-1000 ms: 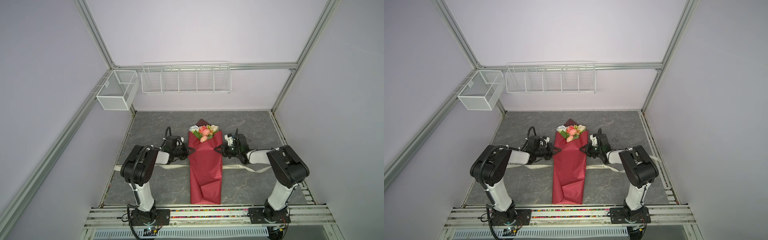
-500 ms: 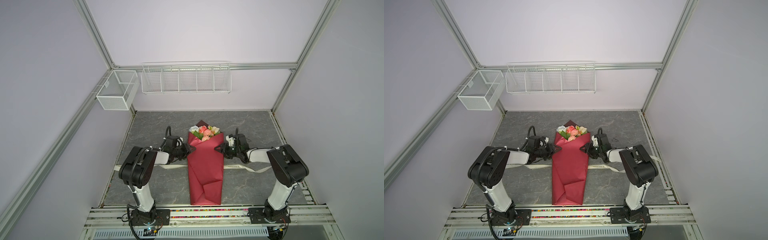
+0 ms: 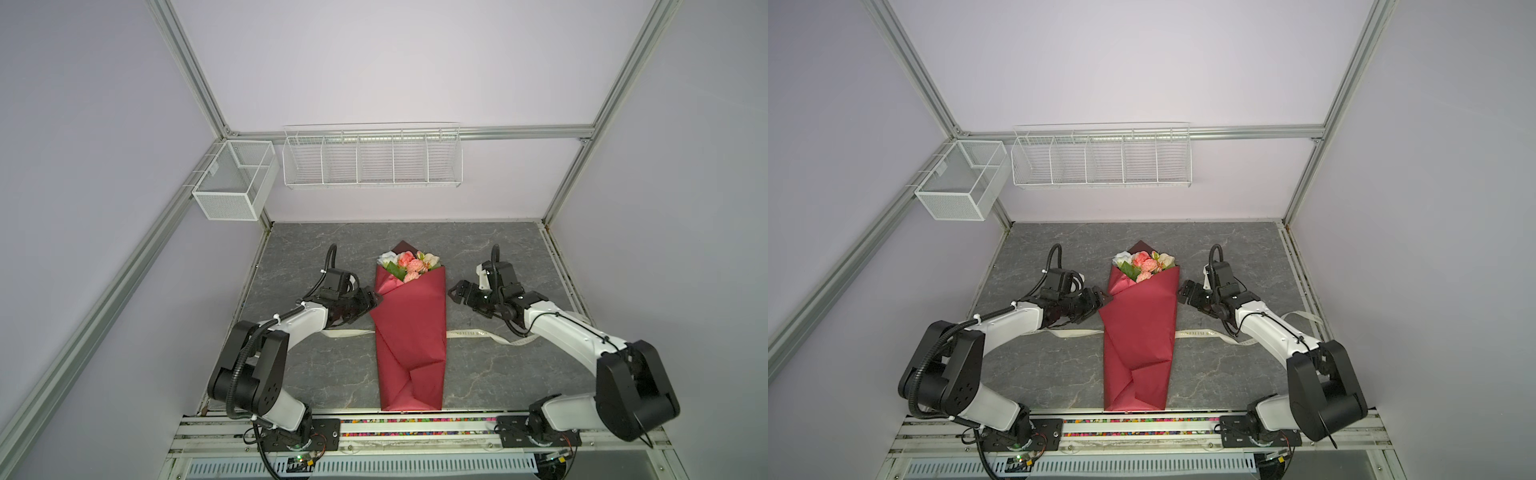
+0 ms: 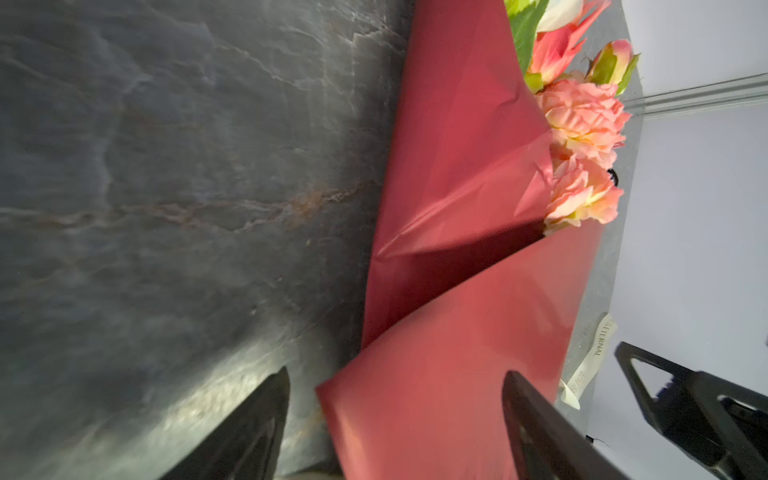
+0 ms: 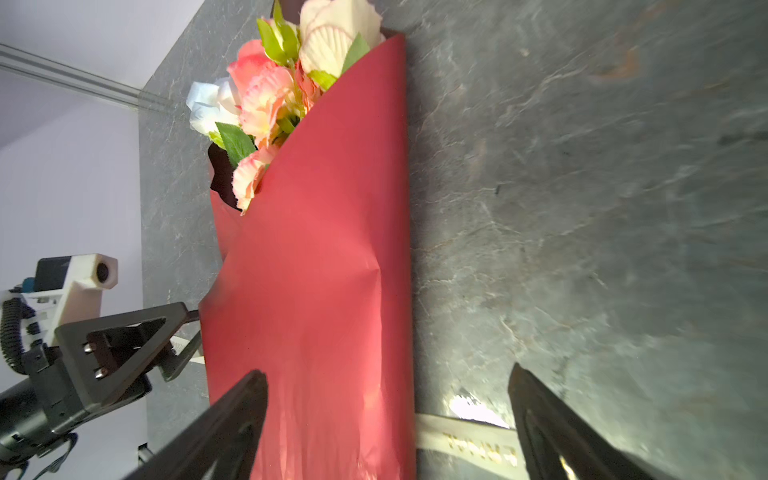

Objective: Tie the bouquet of fake flowers
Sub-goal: 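Open both grippers and move them outward to the cream ribbon ends, then lower both grippers and grasp the cream ribbon ends on either side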

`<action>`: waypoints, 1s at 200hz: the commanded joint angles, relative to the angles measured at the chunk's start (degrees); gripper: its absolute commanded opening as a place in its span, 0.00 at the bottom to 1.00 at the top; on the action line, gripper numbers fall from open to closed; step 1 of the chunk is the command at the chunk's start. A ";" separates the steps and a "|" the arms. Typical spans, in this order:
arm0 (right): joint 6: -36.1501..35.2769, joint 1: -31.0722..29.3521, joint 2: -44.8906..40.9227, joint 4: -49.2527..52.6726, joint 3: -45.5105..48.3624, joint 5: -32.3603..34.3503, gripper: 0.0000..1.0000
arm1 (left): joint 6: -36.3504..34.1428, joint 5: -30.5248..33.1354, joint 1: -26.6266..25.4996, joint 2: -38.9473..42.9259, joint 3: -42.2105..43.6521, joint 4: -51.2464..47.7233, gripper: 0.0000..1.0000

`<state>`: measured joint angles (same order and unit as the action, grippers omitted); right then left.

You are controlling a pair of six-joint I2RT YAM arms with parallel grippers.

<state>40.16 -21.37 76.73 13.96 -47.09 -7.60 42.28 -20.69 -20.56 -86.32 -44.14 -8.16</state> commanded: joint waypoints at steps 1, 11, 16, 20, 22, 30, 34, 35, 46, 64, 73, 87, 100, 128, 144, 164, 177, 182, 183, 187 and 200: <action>-3.53 0.27 -6.35 11.36 0.33 10.81 0.99 | -2.79 8.23 1.47 5.31 -2.24 -9.85 0.82; -3.60 0.21 -9.11 13.71 0.44 13.84 1.00 | -2.72 10.98 2.91 7.39 -2.42 -13.26 0.82; -3.41 0.23 -10.63 14.81 0.53 15.43 0.99 | -2.51 12.33 3.82 8.38 -2.53 -15.14 0.81; -2.96 0.21 -11.61 15.62 0.51 16.82 0.97 | -2.16 13.64 4.64 9.14 -2.50 -16.56 0.81; -2.74 0.19 -12.06 16.18 0.42 17.53 0.96 | -1.80 14.42 5.09 9.44 -2.48 -17.26 0.81; -1.90 0.29 -13.77 18.05 0.34 19.81 0.93 | 0.34 18.34 6.50 10.60 -2.66 -21.02 0.79; -1.85 0.35 -14.57 18.76 0.29 20.61 0.92 | 1.06 20.32 7.19 11.09 -2.70 -22.79 0.77; -1.80 0.35 -14.75 18.92 0.27 20.78 0.92 | 1.19 20.68 7.32 11.18 -2.75 -23.18 0.77; -0.55 0.45 -16.87 21.07 0.24 23.86 0.89 | 2.39 24.55 8.83 12.10 -3.01 -28.14 0.74; 2.47 1.03 -20.21 24.49 0.55 28.84 0.89 | 4.16 28.45 10.69 13.13 -3.07 -33.82 0.73; 3.70 1.53 -21.70 26.10 0.61 30.51 0.89 | 5.89 30.17 11.21 13.74 -2.54 -35.23 0.71; 5.23 2.48 -23.20 28.46 0.58 32.78 0.91 | 8.10 31.31 11.91 14.40 -1.43 -35.87 0.71; 5.90 3.31 -23.88 30.95 0.09 34.30 0.92 | 9.66 29.76 12.90 14.77 -0.12 -34.70 0.72; 5.28 4.14 -23.82 34.31 -1.41 35.12 0.93 | 13.19 27.82 14.57 13.90 1.10 -33.27 0.73; 4.74 4.19 -23.63 34.89 -1.61 34.71 0.93 | 13.63 28.42 14.89 12.41 0.60 -33.08 0.73; 4.01 4.29 -23.47 34.33 -1.10 33.83 0.93 | 13.68 26.83 15.11 9.59 -0.54 -32.36 0.73; 3.45 4.23 -23.04 34.03 -0.91 33.16 0.93 | 14.02 26.91 15.26 7.86 -1.38 -32.44 0.73; 3.28 4.23 -22.91 34.10 -1.03 33.04 0.93 | 14.21 26.98 15.33 7.32 -1.69 -32.60 0.73; 3.23 4.23 -22.84 34.11 -1.01 33.02 0.93 | 14.27 27.00 15.35 7.18 -1.76 -32.70 0.73; 3.16 4.25 -22.66 34.27 -1.04 33.12 0.93 | 14.61 27.16 15.36 6.77 -1.90 -33.01 0.73; 3.08 4.34 -22.26 35.20 -1.16 34.05 0.92 | 15.87 27.69 15.79 6.13 -2.39 -34.45 0.73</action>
<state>43.90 -17.34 53.56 46.87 -47.29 25.30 55.07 5.98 -5.56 -78.96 -44.12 -39.94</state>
